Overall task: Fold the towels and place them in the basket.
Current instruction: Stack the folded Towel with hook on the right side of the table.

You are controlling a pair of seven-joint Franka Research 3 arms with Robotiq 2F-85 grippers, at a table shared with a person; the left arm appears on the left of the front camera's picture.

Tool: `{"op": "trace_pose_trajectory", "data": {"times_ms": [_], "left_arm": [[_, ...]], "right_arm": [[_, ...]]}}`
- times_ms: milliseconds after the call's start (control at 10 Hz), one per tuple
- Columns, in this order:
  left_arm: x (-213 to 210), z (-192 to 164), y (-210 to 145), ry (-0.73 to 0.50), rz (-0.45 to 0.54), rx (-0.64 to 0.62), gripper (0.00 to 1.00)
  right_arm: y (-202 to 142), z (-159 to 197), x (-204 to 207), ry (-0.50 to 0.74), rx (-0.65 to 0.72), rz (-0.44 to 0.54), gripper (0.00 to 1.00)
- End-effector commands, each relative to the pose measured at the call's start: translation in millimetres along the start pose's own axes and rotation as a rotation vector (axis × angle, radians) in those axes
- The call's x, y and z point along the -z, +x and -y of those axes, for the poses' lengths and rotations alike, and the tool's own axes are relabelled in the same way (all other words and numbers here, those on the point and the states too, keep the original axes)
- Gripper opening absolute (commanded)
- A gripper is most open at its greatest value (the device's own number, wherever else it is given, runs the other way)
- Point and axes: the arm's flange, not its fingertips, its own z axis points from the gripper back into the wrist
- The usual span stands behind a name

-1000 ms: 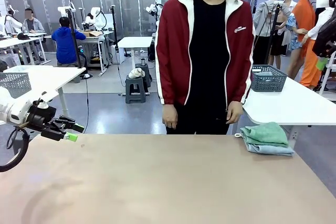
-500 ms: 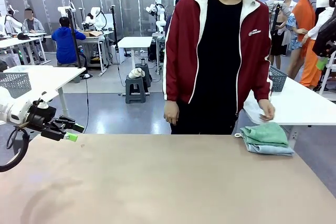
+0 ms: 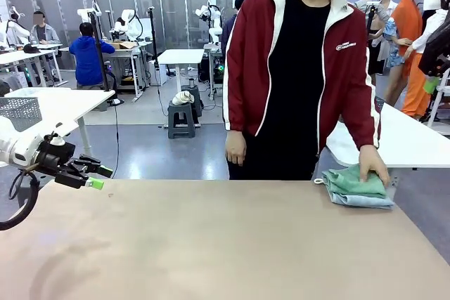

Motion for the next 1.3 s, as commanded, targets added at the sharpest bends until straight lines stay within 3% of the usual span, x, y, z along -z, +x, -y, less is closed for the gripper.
{"op": "trace_pose_trajectory", "data": {"times_ms": [0,300,900,1200], "left_arm": [[-1,-1,2,-0.015,0.001,0.008,0.81],[-1,-1,2,-0.015,0.001,0.008,0.81],[-1,-1,2,-0.015,0.001,0.008,0.81],[-1,-1,2,-0.015,0.001,0.008,0.81]], "right_arm": [[2,2,-1,-0.003,-0.015,-0.011,0.85],[0,0,0,0.000,0.000,0.000,0.85],[2,8,-10,0.253,0.025,-0.005,0.85],[-1,2,-6,0.197,0.040,-0.001,0.85]]}}
